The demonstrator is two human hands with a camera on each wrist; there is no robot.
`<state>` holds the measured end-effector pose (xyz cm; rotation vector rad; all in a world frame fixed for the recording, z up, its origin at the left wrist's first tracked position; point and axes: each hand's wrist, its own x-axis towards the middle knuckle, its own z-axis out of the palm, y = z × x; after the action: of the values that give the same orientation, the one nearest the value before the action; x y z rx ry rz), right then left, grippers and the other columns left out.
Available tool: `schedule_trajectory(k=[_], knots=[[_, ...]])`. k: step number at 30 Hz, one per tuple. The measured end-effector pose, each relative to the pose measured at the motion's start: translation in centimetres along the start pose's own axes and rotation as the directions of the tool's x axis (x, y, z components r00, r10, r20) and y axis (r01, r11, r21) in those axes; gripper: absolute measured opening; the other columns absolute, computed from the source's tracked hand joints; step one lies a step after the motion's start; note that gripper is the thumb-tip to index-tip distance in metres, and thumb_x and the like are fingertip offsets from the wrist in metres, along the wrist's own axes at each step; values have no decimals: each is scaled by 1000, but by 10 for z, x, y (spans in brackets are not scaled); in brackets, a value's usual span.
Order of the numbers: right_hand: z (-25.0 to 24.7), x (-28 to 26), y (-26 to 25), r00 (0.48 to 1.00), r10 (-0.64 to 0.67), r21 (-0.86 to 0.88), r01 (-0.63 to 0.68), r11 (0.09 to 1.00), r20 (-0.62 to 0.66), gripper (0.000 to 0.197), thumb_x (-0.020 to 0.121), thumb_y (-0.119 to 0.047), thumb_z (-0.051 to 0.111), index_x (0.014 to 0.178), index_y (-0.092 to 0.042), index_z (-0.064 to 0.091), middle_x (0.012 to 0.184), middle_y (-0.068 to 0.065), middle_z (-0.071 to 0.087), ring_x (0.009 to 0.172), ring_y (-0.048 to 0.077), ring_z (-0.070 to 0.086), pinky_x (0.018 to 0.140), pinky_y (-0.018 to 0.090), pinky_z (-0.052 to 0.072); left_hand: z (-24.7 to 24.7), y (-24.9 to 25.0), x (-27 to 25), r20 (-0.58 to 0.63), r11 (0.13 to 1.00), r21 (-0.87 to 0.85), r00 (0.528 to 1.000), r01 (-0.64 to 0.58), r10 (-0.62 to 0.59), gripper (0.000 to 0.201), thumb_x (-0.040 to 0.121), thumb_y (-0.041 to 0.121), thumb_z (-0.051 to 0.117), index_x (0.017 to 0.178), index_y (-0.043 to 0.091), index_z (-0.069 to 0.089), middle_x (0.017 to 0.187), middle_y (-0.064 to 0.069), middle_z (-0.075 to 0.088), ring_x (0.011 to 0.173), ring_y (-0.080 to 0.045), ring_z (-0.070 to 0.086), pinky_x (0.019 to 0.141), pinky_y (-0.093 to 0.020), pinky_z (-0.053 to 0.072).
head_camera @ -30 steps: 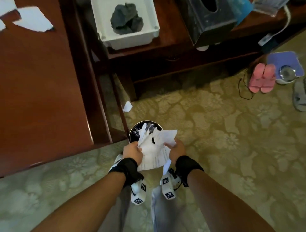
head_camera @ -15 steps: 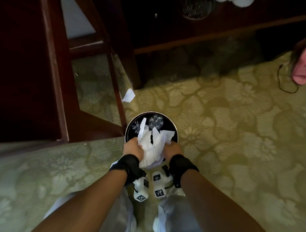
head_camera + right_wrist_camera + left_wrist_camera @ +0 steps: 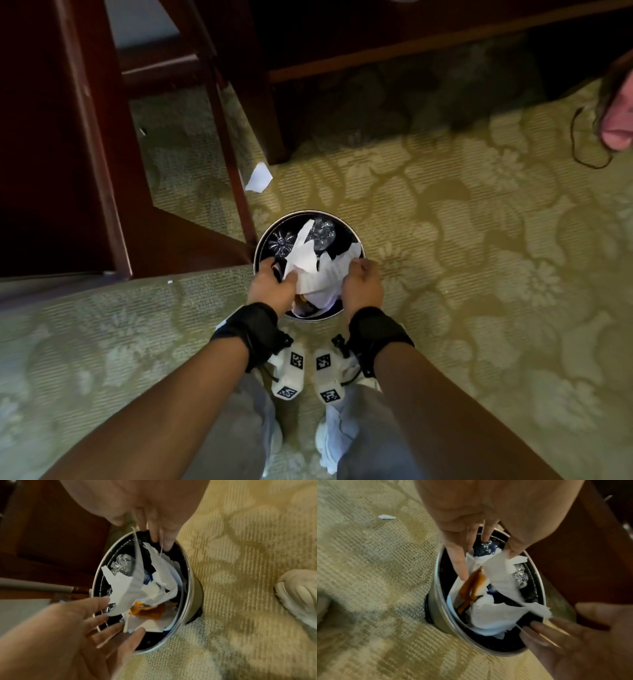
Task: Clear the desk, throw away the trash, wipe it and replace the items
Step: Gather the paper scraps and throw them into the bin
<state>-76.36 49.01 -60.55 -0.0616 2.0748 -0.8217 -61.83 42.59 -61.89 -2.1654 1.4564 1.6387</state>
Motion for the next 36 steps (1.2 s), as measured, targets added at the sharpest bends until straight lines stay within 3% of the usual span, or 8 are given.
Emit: schedule_trajectory(k=[6, 10, 16, 20, 24, 25, 28, 36], knots=[[12, 14, 7, 977, -68, -412, 148, 899, 203, 45, 90, -17, 63, 133, -15, 52, 140, 12, 47, 120, 31, 54, 95, 31, 44, 7, 1, 6, 17, 962, 230, 989, -148, 148, 59, 85, 18, 65, 140, 24, 45, 136, -10, 46, 110, -28, 56, 90, -27, 44], [32, 28, 13, 933, 41, -614, 203, 762, 358, 61, 89, -16, 61, 146, -6, 40, 152, 14, 36, 136, 28, 42, 110, 32, 36, 20, -4, 24, 196, 864, 408, 952, -296, 233, 63, 83, 9, 62, 143, 21, 47, 141, -14, 43, 129, -30, 45, 107, -27, 34], [54, 50, 19, 874, 160, -625, 190, 757, 460, 61, 100, -28, 53, 150, -3, 31, 156, 16, 31, 140, 28, 38, 112, 30, 32, 37, 9, 46, 363, 817, 509, 928, -271, 82, 30, 96, 17, 49, 120, 4, 62, 125, -16, 62, 117, -31, 56, 96, -33, 44], [51, 62, 22, 869, 176, -555, 129, 822, 462, 49, 98, -14, 50, 146, -6, 41, 147, 14, 44, 135, 29, 43, 108, 29, 36, 38, 20, 61, 323, 920, 357, 946, -161, 40, 21, 97, 8, 49, 108, 6, 67, 128, -18, 61, 119, -32, 58, 98, -34, 44], [36, 53, 18, 865, 171, -452, 71, 889, 472, 52, 95, -2, 46, 147, -7, 40, 148, 14, 44, 133, 28, 45, 109, 31, 37, 25, 30, 44, 325, 977, 196, 945, -83, 15, 41, 95, -10, 38, 129, -1, 60, 129, -24, 59, 71, -12, 62, 50, -9, 45], [31, 46, 15, 869, 153, -436, 78, 896, 471, 54, 94, -2, 47, 147, -8, 40, 148, 15, 44, 131, 27, 48, 108, 32, 39, 21, 30, 37, 331, 984, 164, 943, -73, 15, 40, 95, -9, 41, 129, 1, 60, 128, -19, 61, 72, -12, 61, 51, -6, 43], [7, 18, 4, 878, 120, -402, 88, 911, 464, 58, 91, -4, 47, 148, -12, 40, 145, 14, 47, 120, 25, 53, 98, 33, 42, 6, 29, -1, 244, 984, 160, 969, -85, 44, 41, 94, 3, 50, 130, 17, 62, 131, -6, 62, 111, -21, 61, 91, -21, 48], [-69, -102, -75, 906, -35, -318, 184, 930, 422, 45, 96, -6, 48, 141, -10, 49, 143, 10, 51, 128, 26, 50, 93, 21, 37, -53, 74, -145, 176, 912, 314, 960, -264, 218, 51, 94, 17, 56, 144, 25, 46, 147, -8, 45, 131, -26, 47, 107, -28, 38]])
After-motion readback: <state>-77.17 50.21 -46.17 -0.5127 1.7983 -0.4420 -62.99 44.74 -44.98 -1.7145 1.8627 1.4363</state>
